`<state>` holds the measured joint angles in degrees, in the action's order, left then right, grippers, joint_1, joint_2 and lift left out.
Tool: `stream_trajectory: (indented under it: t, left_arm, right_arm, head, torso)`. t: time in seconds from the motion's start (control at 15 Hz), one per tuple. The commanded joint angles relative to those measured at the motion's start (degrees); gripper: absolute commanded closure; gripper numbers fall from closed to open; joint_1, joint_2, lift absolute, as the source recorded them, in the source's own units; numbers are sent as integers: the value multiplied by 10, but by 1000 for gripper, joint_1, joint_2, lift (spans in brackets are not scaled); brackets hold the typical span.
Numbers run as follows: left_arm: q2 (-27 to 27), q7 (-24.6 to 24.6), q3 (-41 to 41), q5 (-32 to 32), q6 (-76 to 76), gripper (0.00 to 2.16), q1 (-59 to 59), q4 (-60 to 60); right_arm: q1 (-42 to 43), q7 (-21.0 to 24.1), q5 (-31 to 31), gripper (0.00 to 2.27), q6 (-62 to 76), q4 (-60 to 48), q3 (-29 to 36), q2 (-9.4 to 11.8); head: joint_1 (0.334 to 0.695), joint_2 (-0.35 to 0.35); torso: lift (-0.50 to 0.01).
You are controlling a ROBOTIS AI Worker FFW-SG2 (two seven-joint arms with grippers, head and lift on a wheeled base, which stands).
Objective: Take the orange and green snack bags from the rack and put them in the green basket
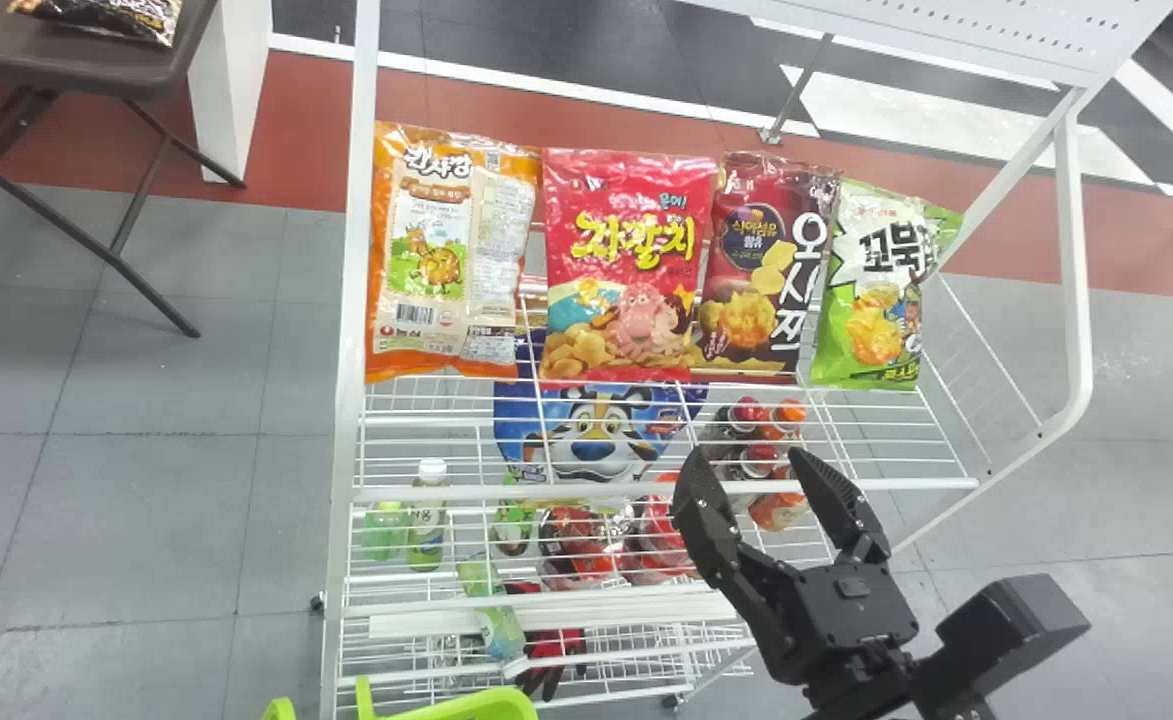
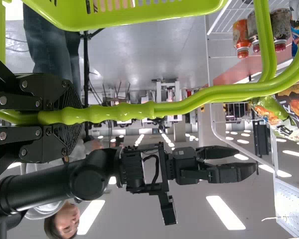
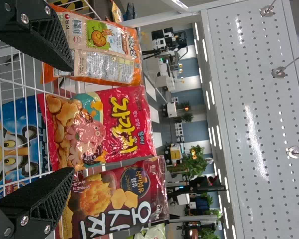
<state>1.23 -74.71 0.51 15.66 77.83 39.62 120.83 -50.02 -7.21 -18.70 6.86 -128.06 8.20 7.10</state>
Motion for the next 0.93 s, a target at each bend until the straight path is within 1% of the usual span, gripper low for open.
stream_trajectory:
  t: [0.0,0.47,0.6,0.67,0.73,0.87]
  left_arm:
    - [0,0,-1,-1,0,2148,-1,-1]
    - [2,-3,-2,-4,-9,2148,0,-8]
    - [2,-3,-6,-7,-9,2148,0,-7]
    - [3,-3,-9,-10,-9,2148,0,-6]
    - [3,-3,-11,-13,-9,2148,1,-7]
    - [7,-4,-16,-15,-9,2148,0,-10]
  right_arm:
    - [0,0,2,97,2,0,0,-1]
    - [12,-9,14,97,13,16,-13,-1]
    - [34,-8,28,97,4,26,-24,-1]
    - [53,-7,45,97,-10,27,-37,-3]
    - [75,-7,53,97,-54,27,-43,-9]
    - [113,-7,70,97,-110,30,-52,-24]
  head:
    - [695,-350]
    - [695,-350]
    - [695,-350]
    - [695,-350]
    - [695,-350]
    - [695,-350]
  torso:
    - [0]
    - [0]
    - [0]
    - [0]
    - [0]
    - [0]
